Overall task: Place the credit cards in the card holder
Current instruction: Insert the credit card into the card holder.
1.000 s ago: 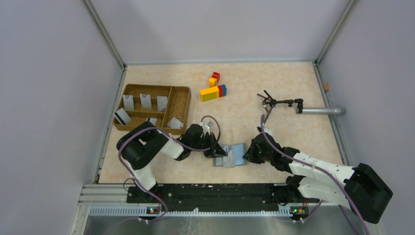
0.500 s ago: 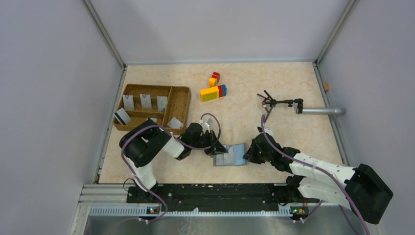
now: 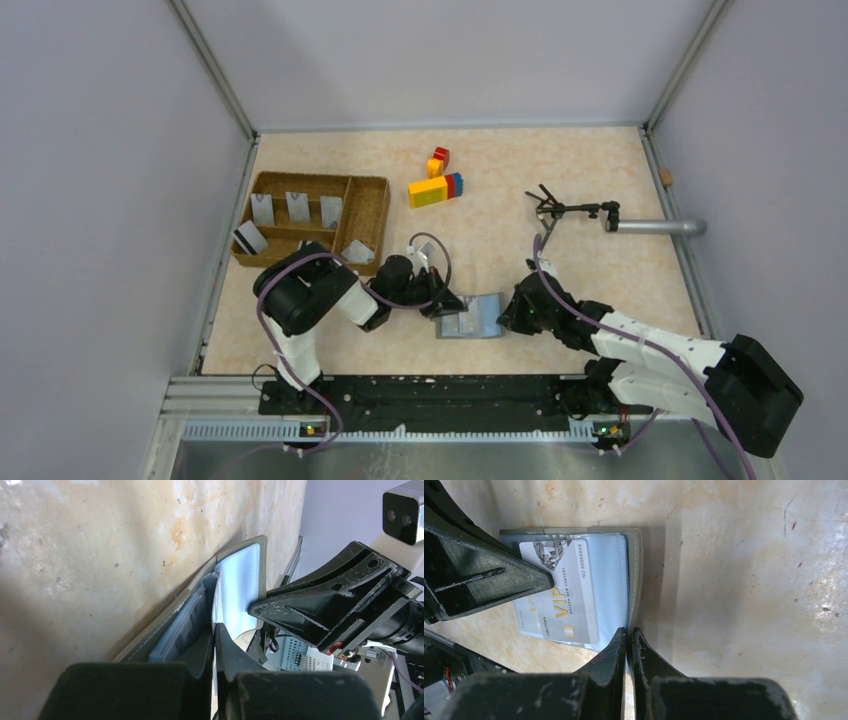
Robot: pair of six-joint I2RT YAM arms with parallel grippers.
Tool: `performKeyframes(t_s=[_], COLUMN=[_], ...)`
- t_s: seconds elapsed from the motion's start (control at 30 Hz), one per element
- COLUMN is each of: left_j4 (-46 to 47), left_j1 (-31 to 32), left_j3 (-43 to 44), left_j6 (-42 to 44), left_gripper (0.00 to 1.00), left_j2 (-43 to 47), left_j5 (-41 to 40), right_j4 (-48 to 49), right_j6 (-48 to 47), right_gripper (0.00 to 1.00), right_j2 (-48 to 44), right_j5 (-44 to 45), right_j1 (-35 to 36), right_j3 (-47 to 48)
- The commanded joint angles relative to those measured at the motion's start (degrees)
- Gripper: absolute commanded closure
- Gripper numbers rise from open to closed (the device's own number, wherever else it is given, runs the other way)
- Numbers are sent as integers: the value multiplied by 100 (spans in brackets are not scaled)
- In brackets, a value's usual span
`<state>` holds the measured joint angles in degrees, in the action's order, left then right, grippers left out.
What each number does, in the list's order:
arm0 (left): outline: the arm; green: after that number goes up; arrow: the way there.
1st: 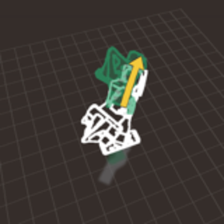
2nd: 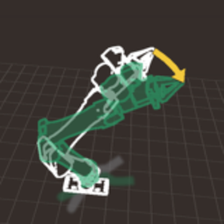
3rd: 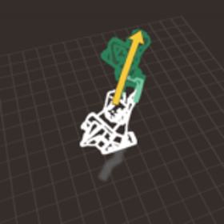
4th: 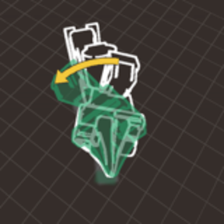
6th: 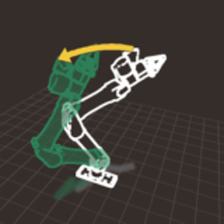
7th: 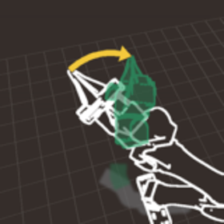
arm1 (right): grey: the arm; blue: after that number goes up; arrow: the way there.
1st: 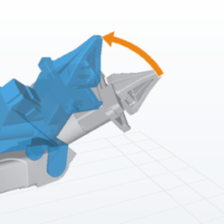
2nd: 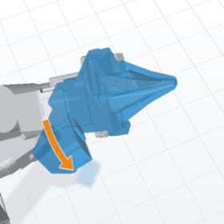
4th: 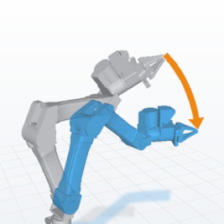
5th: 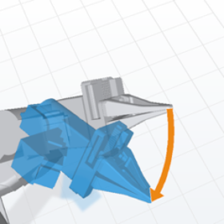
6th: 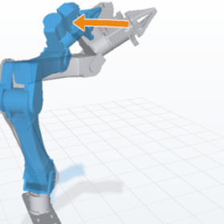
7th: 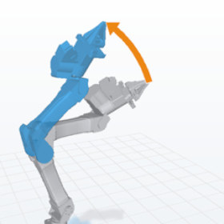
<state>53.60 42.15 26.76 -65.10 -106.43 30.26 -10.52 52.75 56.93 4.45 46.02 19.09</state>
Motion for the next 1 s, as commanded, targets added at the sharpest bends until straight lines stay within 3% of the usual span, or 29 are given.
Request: performKeyframes(t_s=[0.0,0.47,0.63,0.97], left_j4=[238,-121,-805,-2981], left_j1=[155,535,649,891], left_j3=[-141,169,414,1182], left_j6=[-11,1,249,997], left_gripper=[100,100,99,80], left_j2=[-134,-201,-70,385], left_j5=[-361,-782,-990,-1487], right_j4=[9,67,64,-123], right_j6=[3,37,52,70], right_gripper=[100,100,100,100], right_j2=[-103,-119,-206,-401], right_j5=[49,22,30,196], right_j1=[32,34,38,35], right_j3=[-29,-15,-29,-37])
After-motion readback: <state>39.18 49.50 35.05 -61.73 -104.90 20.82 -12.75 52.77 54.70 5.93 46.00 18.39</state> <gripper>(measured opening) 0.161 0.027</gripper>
